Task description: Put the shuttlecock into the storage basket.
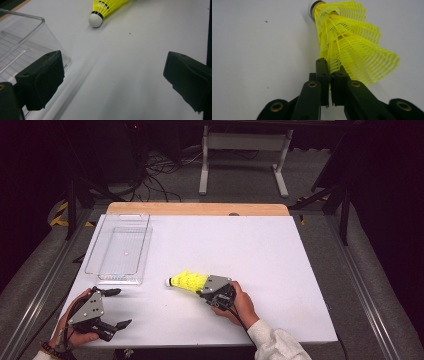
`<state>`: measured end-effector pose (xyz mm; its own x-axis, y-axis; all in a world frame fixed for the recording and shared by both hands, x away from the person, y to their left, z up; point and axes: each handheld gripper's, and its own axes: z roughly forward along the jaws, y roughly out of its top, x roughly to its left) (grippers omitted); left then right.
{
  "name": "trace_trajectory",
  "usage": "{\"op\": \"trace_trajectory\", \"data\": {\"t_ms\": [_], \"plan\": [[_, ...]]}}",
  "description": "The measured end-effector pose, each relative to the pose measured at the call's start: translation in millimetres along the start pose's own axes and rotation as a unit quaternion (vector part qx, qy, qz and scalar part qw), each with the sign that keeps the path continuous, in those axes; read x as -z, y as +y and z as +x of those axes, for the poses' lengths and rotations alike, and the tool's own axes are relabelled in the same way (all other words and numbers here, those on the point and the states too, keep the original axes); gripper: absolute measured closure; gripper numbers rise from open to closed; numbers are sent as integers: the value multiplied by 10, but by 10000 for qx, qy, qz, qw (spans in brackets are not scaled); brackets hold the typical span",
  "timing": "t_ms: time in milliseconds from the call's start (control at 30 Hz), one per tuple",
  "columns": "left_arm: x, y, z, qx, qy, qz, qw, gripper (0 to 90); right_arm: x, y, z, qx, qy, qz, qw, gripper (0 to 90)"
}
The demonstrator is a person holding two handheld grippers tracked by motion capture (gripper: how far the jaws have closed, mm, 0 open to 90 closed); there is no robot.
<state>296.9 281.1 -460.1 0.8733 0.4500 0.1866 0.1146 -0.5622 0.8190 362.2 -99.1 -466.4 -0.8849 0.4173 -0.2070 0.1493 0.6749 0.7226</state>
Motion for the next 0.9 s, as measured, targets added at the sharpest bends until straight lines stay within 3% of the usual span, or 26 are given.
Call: {"op": "trace_trajectory", "data": {"t_ms": [167,433,633,900], "plan": [[5,1,-4,9,-5,-15,10000,43,-28,-5,8,-13,86,63,9999,822],[7,-3,-1,20,-9,-18,10000,43,-48,-25,-6,-178,152,104,9997,666],[8,6,-3,15,3,-25,10000,43,-48,-39,-20,-337,359,34,9988,572],[22,8,-11,16,24,-44,10000,42,-103,20,24,-361,361,19,9987,468]]}}
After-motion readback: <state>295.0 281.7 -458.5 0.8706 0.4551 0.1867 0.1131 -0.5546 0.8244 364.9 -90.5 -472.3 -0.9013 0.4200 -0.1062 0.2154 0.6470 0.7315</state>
